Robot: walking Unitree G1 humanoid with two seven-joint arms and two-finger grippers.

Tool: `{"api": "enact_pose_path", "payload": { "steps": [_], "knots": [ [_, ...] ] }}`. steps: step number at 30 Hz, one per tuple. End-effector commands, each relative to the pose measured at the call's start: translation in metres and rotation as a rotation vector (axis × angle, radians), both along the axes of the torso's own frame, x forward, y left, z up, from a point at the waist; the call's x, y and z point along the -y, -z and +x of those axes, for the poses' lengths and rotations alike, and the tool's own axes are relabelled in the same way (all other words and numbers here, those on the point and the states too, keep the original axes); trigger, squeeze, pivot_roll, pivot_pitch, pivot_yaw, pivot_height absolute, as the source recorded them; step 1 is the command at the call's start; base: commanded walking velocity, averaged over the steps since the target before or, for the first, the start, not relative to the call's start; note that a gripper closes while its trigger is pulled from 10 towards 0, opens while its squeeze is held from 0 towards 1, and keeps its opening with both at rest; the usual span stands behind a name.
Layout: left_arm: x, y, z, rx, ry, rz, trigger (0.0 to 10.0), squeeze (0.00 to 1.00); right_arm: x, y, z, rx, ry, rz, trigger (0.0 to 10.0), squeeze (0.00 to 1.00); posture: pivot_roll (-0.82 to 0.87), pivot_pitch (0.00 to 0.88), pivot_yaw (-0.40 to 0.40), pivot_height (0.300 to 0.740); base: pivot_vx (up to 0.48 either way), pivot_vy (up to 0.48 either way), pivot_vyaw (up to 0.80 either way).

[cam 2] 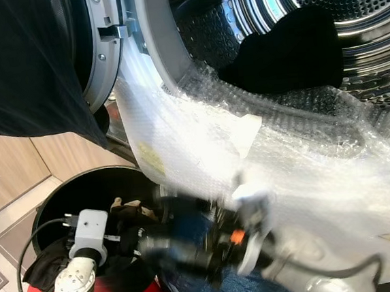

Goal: Clothes washing

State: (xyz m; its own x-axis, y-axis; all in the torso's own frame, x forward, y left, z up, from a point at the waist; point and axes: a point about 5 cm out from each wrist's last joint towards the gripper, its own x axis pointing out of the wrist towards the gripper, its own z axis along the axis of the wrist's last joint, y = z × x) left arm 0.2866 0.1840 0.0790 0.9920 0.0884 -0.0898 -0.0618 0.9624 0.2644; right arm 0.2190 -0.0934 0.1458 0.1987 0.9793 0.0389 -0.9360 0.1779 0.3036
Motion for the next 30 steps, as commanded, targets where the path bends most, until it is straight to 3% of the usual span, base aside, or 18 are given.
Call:
{"api": "enact_pose_path", "payload": {
  "steps": [1,3,5,7,8,10,11,15,17,18,19,20,27,30],
  "knots": [
    [-0.004,-0.009,-0.003,0.043,-0.006,-0.023,10.0,0.0,0.008,0.046,0.002,-0.071,0.084,-0.194,10.0,0.0,0.1,0.065,-0.052,0.74,0.0,0.0,0.0],
    [0.002,-0.019,-0.003,0.059,0.078,-0.042,10.0,0.0,0.021,0.089,0.009,-0.13,0.205,-0.369,10.0,0.0,0.11,0.066,-0.054,0.74,0.0,0.0,0.0],
    [0.008,-0.03,-0.005,0.092,0.156,-0.016,10.0,0.0,0.032,0.116,0.011,-0.196,0.309,-0.436,10.0,0.0,0.13,0.067,-0.049,0.74,0.0,0.0,0.0],
    [0.008,-0.034,-0.006,0.101,0.167,-0.012,10.0,0.0,0.035,0.124,0.011,-0.197,0.333,-0.463,10.0,0.0,0.13,0.067,-0.049,0.74,0.0,0.0,0.0],
    [0.007,-0.043,-0.007,0.12,0.165,-0.031,10.0,0.0,0.045,0.148,0.009,-0.226,0.407,-0.597,10.0,0.0,0.12,0.066,-0.046,0.74,0.0,0.0,0.0],
    [0.011,-0.049,-0.008,0.131,0.206,-0.06,10.0,0.0,0.055,0.165,0.006,-0.264,0.48,-0.707,10.0,0.0,0.13,0.065,-0.047,0.74,0.0,0.0,0.0],
    [0.02,-0.056,-0.01,0.127,0.303,-0.061,10.0,0.0,0.063,0.176,0.003,-0.319,0.537,-0.738,10.0,1.0,0.13,0.065,-0.047,0.74,0.0,0.0,0.0],
    [0.033,-0.068,-0.01,0.13,0.447,-0.014,10.0,0.0,0.073,0.19,-0.002,-0.353,0.636,-0.787,10.0,1.0,0.14,0.065,-0.051,0.74,0.0,0.0,0.0],
    [0.04,-0.075,-0.005,0.104,0.522,-0.031,10.0,0.0,0.087,0.206,-0.01,-0.331,0.757,-0.966,10.0,1.0,0.14,0.063,-0.048,0.74,0.0,0.0,0.0],
    [0.04,-0.075,-0.005,0.104,0.522,-0.031,10.0,0.0,0.087,0.206,-0.01,-0.331,0.757,-0.966,10.0,1.0,0.14,0.063,-0.048,0.74,0.0,0.0,0.0],
    [0.042,-0.076,-0.005,0.092,0.551,-0.052,10.0,0.04,0.094,0.213,-0.017,-0.348,0.786,-1.046,10.0,0.0,0.14,0.063,-0.048,0.74,0.0,0.0,0.0],
    [0.043,-0.076,-0.005,0.082,0.565,-0.062,10.0,1.0,0.096,0.215,-0.02,-0.36,0.803,-1.065,10.0,0.0,0.14,0.063,-0.048,0.74,0.0,0.0,0.0],
    [0.039,-0.07,-0.017,-0.056,0.707,-0.128,10.0,1.0,0.115,0.233,-0.049,-0.407,0.864,-1.279,10.0,0.0,0.14,0.064,-0.045,0.74,0.0,0.0,0.0],
    [0.036,-0.067,-0.022,-0.095,0.751,-0.084,10.0,1.0,0.119,0.238,-0.061,-0.441,0.897,-1.332,10.0,0.0,0.15,0.067,-0.046,0.74,0.0,0.0,0.0]
  ]
}}
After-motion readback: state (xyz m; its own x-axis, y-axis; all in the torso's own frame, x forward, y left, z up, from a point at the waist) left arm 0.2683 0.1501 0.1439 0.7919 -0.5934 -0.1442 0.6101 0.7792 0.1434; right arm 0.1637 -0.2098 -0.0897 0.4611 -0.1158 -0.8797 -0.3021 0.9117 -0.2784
